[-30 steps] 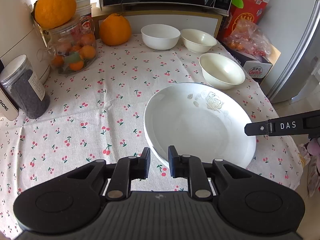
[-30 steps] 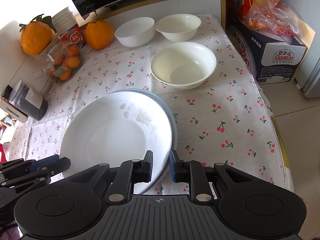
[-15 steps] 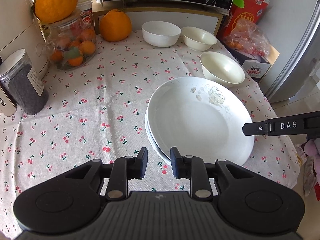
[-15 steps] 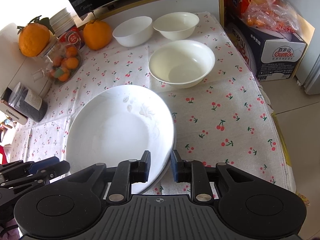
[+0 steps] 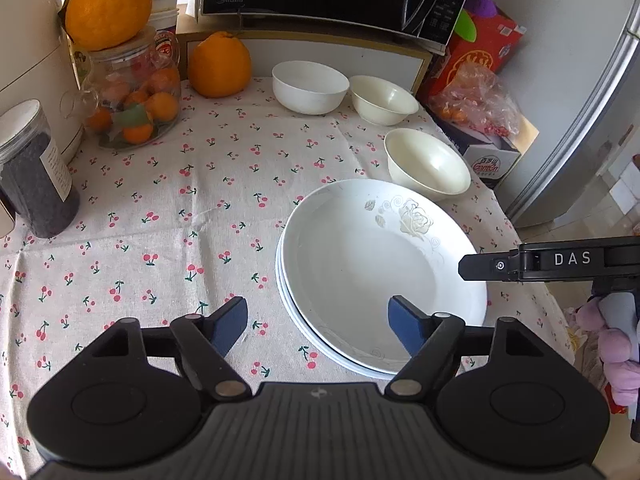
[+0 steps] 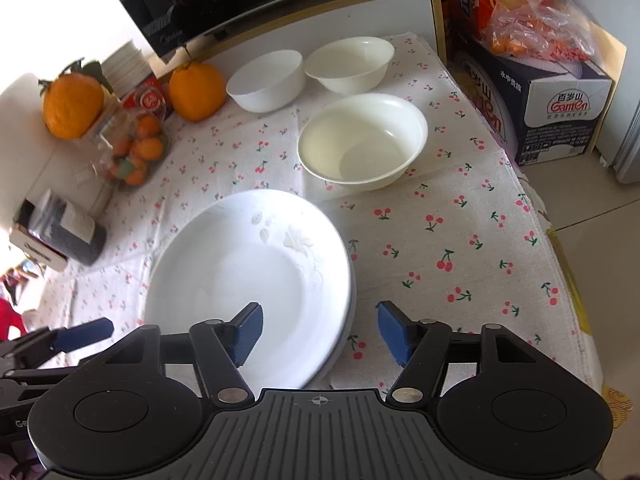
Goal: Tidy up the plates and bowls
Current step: 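Lower the white plate onto the blue plates and open both tools, then move both tools to the small white bowl beside the microwave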
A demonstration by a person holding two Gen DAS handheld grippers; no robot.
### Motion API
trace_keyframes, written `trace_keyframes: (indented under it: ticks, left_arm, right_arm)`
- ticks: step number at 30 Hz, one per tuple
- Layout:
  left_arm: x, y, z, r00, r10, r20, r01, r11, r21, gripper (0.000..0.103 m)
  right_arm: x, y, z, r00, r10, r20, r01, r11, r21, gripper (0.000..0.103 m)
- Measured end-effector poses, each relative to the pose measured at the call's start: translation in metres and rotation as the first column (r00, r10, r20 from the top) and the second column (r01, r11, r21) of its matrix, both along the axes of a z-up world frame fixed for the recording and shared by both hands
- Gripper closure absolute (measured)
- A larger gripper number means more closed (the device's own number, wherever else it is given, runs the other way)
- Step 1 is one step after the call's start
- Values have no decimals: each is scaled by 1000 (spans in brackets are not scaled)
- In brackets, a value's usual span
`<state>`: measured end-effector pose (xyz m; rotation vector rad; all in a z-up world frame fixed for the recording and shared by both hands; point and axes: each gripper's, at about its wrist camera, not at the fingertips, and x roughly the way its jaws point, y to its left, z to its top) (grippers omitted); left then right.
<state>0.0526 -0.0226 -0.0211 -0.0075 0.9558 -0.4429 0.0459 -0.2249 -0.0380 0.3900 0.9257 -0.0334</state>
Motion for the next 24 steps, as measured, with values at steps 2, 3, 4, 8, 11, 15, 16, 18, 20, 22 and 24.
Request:
trace_keyframes:
  ticks: [2,3,4,8,11,15,16,18,20,22,24]
  left_arm:
    - [3,2,-1,1000,11,-11,-11,1000,-21,20]
    - [4,3,-2,1000,13,-14,-14,1000,-24,18]
    - [5,4,-4,1000,16,-14,-16,1000,-24,18]
    - [10,9,-7,1000,23,2,-23,1000,-12,16]
    - [16,13,-10,999,26,30,-25,999,-24,16]
    - [26,16,-12,998,34,44,-31,997,-64,14]
    - [28,16,-13,998,39,47,-35,997,-69,14]
    - [34,13,-12,998,39,52,-36,998,-57,13]
    - [37,11,-10,996,39,81,-35,998,-54,12]
    - [41,8,-8,994,47,95,-42,998,-52,11]
    - [44,6,-8,993,57,99,-52,997,-52,9]
  right_arm:
    - [1,-1,-1,1000,-4,10,4,1000,11,30]
    - [2,-1,-2,1000,-3,12,3,1000,6,29]
    - [2,-1,-3,1000,-2,12,2,1000,-3,29]
    - [3,-5,-9,1000,-13,22,14,999,-38,28]
    - [3,-14,-10,998,-26,61,27,999,-19,28]
    - [4,-25,-11,994,-38,102,36,999,17,27]
    - [5,-27,-11,993,-38,111,36,999,21,26]
    - [7,-28,-9,991,-33,130,31,999,18,26]
    - [8,-28,-6,987,-29,156,26,999,18,26]
    - [10,-28,-3,985,-25,173,21,999,24,25]
    - [12,-27,0,980,-27,195,21,999,29,23]
